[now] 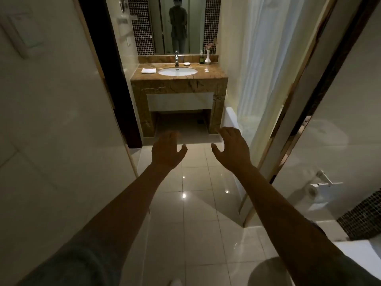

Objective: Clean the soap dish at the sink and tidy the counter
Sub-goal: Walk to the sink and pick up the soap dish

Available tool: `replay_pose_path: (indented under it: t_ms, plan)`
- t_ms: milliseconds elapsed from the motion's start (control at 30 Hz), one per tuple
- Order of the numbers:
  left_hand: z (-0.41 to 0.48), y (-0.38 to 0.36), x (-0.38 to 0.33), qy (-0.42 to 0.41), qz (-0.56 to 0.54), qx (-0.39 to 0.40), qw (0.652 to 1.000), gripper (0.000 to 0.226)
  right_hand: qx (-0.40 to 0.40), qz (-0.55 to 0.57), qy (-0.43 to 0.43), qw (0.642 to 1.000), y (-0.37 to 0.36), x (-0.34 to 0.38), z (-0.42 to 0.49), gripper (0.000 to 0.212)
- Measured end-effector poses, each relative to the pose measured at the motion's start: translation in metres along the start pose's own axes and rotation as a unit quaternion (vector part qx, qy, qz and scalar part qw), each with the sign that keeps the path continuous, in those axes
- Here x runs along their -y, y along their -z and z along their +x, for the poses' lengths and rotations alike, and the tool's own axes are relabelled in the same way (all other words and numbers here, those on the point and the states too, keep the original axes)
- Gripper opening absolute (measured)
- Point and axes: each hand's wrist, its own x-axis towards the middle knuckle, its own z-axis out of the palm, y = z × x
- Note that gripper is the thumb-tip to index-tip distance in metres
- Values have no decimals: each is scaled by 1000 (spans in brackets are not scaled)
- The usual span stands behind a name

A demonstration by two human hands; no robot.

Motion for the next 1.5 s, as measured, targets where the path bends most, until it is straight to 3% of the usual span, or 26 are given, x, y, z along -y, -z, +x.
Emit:
replay_pose_path:
  t_ms: [867, 1233, 1500]
  plan:
    - [293, -118, 130, 7, -41, 10, 999, 41, -16, 4, -37, 999, -145, -64, 293, 53]
    - [450, -180, 159, 15, -9, 17, 1000, 41, -52, 30, 6, 998, -215, -127, 455, 49]
    - [562, -226, 163, 37, -11, 4, 999, 39, -32, 24, 39, 998, -246, -174, 570, 48]
